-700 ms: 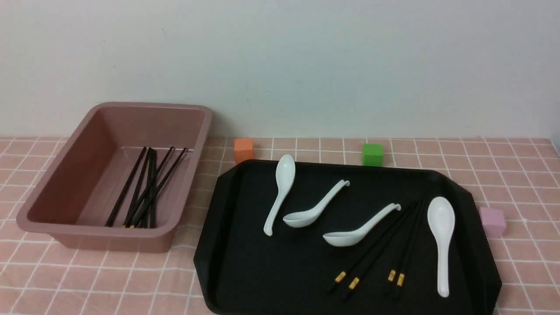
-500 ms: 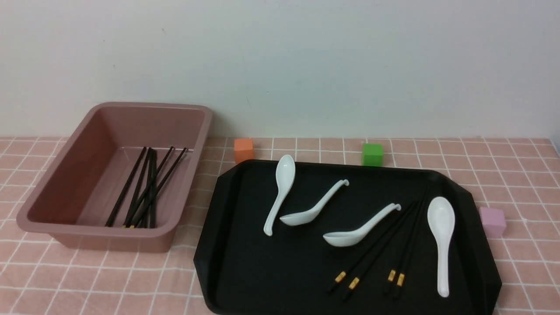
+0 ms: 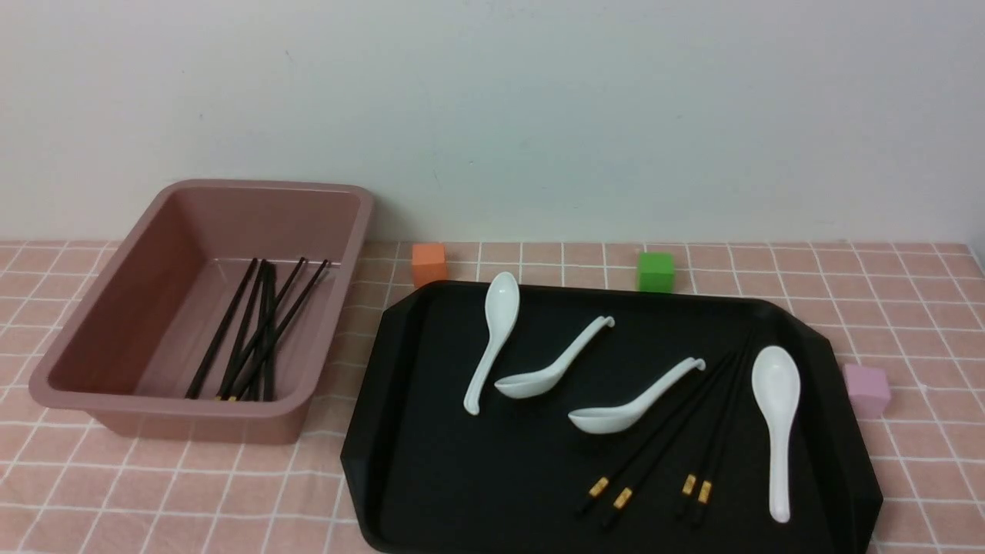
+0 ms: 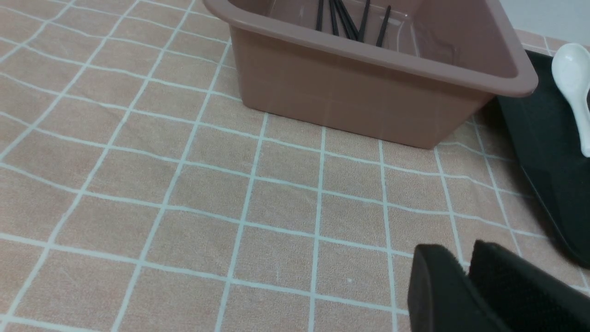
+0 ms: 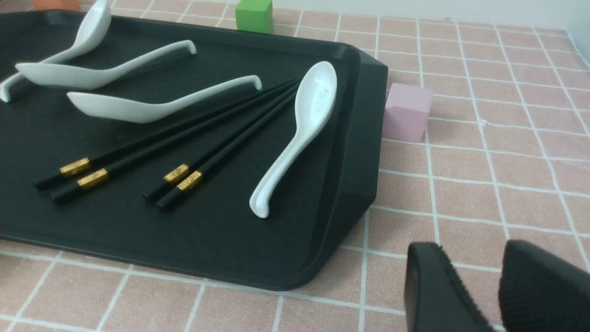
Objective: On pink tablecloth take chopsticks from black tray and put them in box.
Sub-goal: 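Move the gripper over the chopsticks on the black tray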
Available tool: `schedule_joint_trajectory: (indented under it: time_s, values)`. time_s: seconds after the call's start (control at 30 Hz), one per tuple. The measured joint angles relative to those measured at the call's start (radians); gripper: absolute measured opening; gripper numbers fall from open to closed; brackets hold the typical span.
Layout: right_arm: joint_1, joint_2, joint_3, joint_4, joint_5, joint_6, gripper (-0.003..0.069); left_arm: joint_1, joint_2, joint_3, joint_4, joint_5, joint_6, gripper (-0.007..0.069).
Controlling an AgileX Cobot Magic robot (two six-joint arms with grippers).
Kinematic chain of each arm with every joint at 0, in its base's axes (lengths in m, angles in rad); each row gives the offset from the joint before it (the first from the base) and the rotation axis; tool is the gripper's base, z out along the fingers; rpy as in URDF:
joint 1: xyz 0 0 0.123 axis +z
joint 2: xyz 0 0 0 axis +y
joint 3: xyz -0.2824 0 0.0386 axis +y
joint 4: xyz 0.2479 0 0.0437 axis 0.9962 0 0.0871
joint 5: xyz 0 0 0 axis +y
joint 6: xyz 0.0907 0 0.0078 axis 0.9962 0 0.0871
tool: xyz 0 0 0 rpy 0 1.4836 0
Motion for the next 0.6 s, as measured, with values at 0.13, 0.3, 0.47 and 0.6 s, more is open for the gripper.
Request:
schedule_joint_trajectory:
  time_s: [0.13, 0.3, 0.47, 0.6]
  values:
    - [0.0, 0.0, 0.0, 0.0, 0.0, 0.0, 0.024, 0.0, 0.0, 0.0, 0.0, 0.0, 0.0, 0.0121]
    - [0.0, 0.0, 0.0, 0.0, 0.0, 0.0, 0.024, 0.0, 0.0, 0.0, 0.0, 0.0, 0.0, 0.0124]
    - [0.0, 0.0, 0.0, 0.0, 0.0, 0.0, 0.024, 0.0, 0.0, 0.0, 0.0, 0.0, 0.0, 0.0131]
    - [0.0, 0.0, 0.0, 0.0, 0.0, 0.0, 0.024, 0.0, 0.0, 0.0, 0.0, 0.0, 0.0, 0.0134]
